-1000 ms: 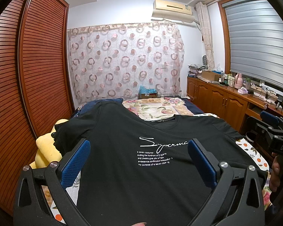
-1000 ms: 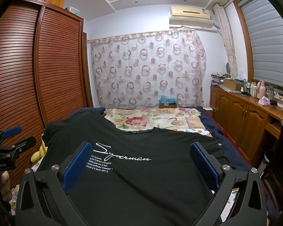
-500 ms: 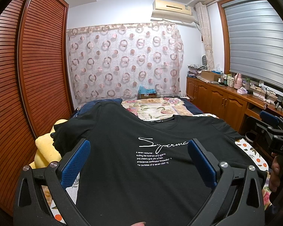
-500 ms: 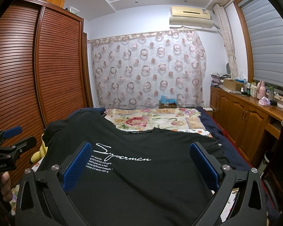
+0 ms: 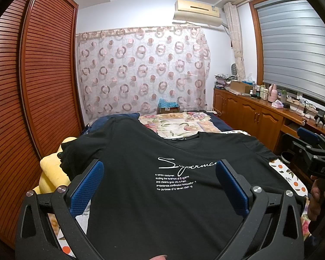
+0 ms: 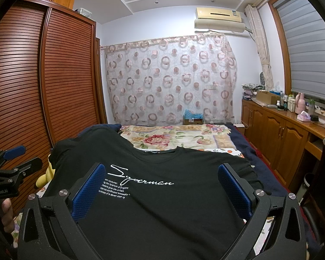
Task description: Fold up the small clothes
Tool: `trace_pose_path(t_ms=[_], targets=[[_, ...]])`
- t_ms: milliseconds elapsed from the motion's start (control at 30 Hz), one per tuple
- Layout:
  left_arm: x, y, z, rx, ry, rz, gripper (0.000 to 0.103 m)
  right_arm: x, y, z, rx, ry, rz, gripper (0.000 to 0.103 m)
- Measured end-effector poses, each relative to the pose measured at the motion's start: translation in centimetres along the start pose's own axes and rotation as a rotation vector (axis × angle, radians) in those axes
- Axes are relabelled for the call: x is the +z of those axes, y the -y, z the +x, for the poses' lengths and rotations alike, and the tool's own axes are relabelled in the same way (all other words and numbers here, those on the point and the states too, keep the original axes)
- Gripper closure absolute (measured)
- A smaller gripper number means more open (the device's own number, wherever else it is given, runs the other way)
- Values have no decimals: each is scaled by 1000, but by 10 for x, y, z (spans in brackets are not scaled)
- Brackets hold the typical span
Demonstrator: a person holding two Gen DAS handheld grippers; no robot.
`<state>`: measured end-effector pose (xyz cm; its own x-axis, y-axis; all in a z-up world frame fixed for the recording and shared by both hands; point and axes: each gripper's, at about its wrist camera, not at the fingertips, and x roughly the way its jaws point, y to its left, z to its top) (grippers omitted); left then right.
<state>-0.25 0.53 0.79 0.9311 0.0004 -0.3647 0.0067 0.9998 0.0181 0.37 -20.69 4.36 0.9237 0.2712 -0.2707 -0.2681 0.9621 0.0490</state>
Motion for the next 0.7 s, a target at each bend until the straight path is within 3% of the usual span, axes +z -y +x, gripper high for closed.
trace_pose_path(t_ms=[433, 700], targets=[[2, 2, -2, -3, -4, -1, 0, -1, 1, 3, 5, -7, 2, 0], [-4, -8, 14, -3, -53, -4, 0, -5, 0, 19, 57, -45, -6, 0]])
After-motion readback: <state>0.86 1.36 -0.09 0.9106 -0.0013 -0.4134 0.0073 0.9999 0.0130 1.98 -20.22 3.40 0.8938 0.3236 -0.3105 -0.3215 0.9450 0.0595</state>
